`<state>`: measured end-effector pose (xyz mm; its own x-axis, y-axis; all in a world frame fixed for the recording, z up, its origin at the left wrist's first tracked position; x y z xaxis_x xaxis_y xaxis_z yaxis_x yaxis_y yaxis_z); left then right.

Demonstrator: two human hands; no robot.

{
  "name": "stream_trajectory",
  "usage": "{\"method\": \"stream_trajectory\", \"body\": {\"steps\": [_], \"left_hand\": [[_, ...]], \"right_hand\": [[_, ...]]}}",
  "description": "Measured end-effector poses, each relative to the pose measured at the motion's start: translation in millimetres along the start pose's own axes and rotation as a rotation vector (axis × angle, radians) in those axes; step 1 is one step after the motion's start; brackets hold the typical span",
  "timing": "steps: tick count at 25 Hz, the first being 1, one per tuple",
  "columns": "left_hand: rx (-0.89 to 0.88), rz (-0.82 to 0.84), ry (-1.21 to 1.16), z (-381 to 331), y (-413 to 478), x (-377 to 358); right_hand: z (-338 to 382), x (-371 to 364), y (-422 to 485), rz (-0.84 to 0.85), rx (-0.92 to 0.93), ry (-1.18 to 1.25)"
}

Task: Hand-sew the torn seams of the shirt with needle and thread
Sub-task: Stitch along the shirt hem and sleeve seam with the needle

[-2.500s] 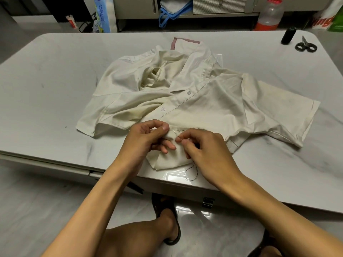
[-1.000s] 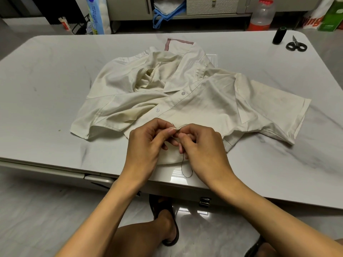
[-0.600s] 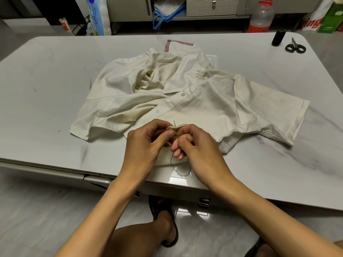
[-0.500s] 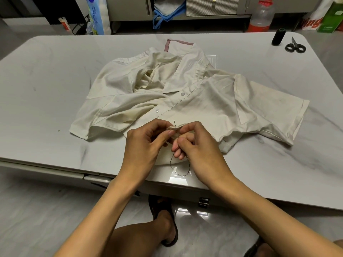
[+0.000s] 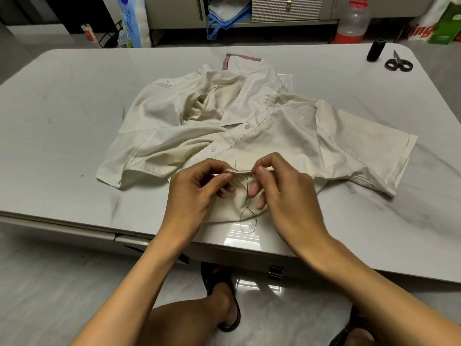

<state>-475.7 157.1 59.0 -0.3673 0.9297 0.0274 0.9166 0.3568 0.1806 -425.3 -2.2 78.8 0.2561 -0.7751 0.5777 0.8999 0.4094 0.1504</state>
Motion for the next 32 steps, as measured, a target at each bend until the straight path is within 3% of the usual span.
{"method": "stream_trajectory", "body": {"steps": [3, 19, 32], "left_hand": [[0.001, -0.008, -0.028, -1.8, 0.0, -0.1], [-0.137, 0.078, 0.135, -7.9, -5.6, -5.2], [-0.164, 0.092, 0.149, -10.4, -6.1, -6.5]], "right_hand": [[-4.3, 15.1, 13.7, -0.128, 0.034, -0.121], [-14.7, -4.1, 25.8, 0.282, -0.208, 0.211], [-13.5, -7.5, 23.9, 0.284, -0.194, 0.212]]}}
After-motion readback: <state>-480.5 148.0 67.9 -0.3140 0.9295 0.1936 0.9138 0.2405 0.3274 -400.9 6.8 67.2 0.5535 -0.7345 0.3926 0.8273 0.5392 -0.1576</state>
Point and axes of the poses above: each hand's wrist, its own y-axis towards the middle knuckle, its own x-axis out of the back of the hand, z = x × y, the point moved 5 cm from there along y, towards the middle knuckle, and after that the axes turned 11 degrees about -y, right-handed, at the moved point
